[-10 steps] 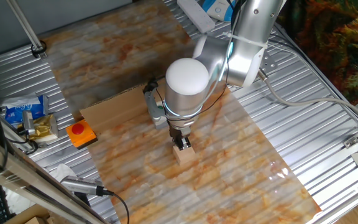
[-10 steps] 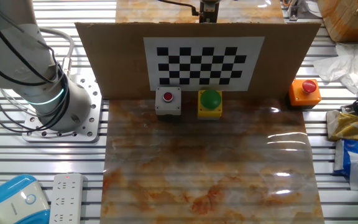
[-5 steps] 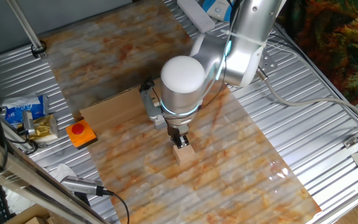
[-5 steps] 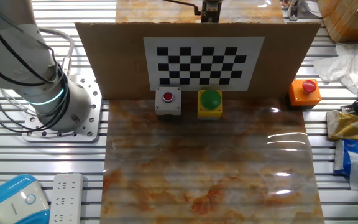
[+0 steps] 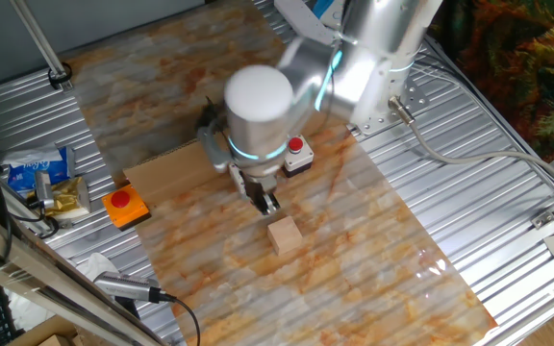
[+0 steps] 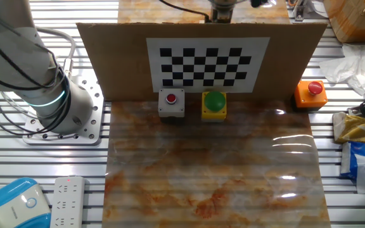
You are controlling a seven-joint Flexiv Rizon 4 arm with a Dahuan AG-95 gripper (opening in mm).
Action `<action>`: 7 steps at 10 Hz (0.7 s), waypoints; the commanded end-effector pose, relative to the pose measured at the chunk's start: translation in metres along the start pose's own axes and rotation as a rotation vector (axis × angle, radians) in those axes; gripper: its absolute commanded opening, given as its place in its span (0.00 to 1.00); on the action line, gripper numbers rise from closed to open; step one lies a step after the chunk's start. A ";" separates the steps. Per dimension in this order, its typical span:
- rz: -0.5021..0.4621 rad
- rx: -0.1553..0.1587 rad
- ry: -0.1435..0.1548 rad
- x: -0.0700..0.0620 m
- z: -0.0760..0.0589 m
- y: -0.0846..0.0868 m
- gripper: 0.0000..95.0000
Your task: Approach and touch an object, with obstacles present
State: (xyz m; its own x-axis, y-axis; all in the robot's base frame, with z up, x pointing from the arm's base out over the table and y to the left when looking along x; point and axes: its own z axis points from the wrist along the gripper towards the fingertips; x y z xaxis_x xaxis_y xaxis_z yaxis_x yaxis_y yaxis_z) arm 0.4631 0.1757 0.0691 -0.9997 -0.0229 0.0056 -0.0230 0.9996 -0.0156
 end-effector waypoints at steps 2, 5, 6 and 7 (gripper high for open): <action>-0.056 -0.019 0.010 -0.007 -0.018 -0.015 0.00; -0.058 -0.020 0.021 -0.007 -0.025 -0.016 0.00; -0.051 -0.020 0.027 -0.007 -0.026 -0.016 0.00; -0.047 -0.020 0.032 -0.007 -0.026 -0.016 0.00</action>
